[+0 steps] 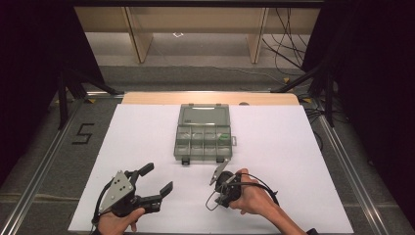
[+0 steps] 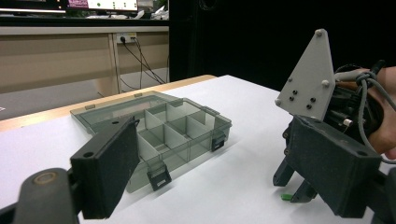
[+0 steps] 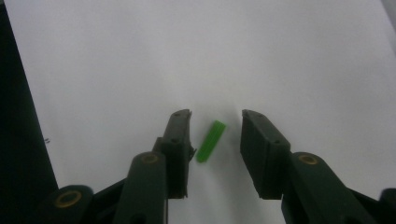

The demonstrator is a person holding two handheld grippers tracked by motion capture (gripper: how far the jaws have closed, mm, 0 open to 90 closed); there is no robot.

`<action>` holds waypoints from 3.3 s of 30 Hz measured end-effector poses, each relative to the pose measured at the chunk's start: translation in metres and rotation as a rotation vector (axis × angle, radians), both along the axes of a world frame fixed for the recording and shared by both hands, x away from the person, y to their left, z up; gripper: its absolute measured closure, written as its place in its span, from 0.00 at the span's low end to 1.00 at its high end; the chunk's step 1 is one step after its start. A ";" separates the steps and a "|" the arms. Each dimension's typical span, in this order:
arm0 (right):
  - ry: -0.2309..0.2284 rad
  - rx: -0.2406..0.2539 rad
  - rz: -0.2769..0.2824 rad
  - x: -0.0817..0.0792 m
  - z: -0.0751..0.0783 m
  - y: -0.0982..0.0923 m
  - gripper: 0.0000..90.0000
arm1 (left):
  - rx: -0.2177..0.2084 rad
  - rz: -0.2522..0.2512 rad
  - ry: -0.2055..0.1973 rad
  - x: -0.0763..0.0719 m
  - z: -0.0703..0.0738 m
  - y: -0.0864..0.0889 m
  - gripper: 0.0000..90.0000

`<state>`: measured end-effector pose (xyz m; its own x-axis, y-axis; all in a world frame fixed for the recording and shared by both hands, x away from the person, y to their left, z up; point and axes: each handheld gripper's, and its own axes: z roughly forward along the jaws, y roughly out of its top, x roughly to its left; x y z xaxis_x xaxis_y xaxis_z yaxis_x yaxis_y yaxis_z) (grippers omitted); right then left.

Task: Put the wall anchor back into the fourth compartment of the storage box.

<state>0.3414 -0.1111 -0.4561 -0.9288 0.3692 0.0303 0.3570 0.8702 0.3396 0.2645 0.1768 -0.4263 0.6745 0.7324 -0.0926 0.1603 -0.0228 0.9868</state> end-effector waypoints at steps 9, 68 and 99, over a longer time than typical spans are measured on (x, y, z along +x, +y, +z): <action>0.009 -0.026 0.010 0.001 -0.003 -0.001 0.82 | -0.001 0.000 0.002 0.000 0.000 0.000 0.18; -0.114 0.114 -0.113 0.066 0.042 -0.023 0.94 | 0.001 0.005 0.007 0.000 -0.001 -0.001 0.18; -0.189 0.138 -0.284 0.142 0.051 -0.022 0.94 | 0.000 0.003 0.009 0.001 -0.001 0.000 0.18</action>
